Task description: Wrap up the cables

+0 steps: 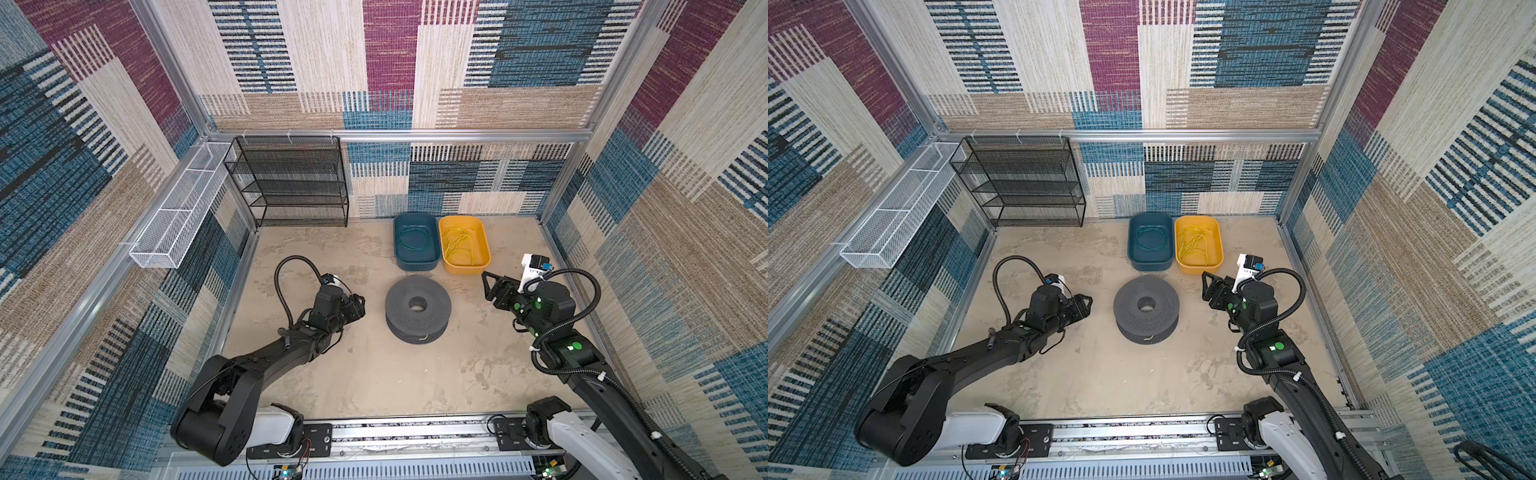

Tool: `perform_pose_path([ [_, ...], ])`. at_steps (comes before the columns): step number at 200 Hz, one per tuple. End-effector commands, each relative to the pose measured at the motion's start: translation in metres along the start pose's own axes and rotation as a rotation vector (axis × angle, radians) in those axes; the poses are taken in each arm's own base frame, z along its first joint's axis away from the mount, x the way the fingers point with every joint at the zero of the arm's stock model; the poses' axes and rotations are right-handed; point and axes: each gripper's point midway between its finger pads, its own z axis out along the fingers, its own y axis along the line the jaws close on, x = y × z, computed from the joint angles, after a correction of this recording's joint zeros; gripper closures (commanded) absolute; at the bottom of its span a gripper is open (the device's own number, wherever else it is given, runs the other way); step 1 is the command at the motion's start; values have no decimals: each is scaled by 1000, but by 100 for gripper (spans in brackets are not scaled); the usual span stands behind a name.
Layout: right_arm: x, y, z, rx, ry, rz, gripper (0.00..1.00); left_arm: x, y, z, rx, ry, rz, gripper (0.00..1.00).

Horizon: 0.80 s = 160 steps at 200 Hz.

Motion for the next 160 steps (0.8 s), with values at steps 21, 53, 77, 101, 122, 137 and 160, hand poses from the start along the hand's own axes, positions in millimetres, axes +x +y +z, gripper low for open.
perform_pose_path([
  [21, -48, 48, -28, -177, -127, -86, 1, -48, -15, -72, -91, -137, 183, 1],
  [53, -68, 36, -30, -110, -247, -68, 1, -80, -28, -121, -180, -227, 341, 1],
  [77, -74, 26, -24, -44, -327, -223, 1, -79, -26, -124, -141, -302, 354, 1],
  [101, -55, 16, -18, -15, -389, -522, 1, -72, -25, -111, -55, -469, 485, 1],
  [122, -20, -8, -4, 39, -388, -701, 1, -64, -8, -103, -78, -606, 600, 1],
  [137, 1, -38, 2, 134, -412, -709, 1, -66, -1, -103, -108, -687, 661, 1],
  [160, 24, -62, 17, 157, -397, -694, 1, -74, 29, -89, -239, -666, 668, 1],
])
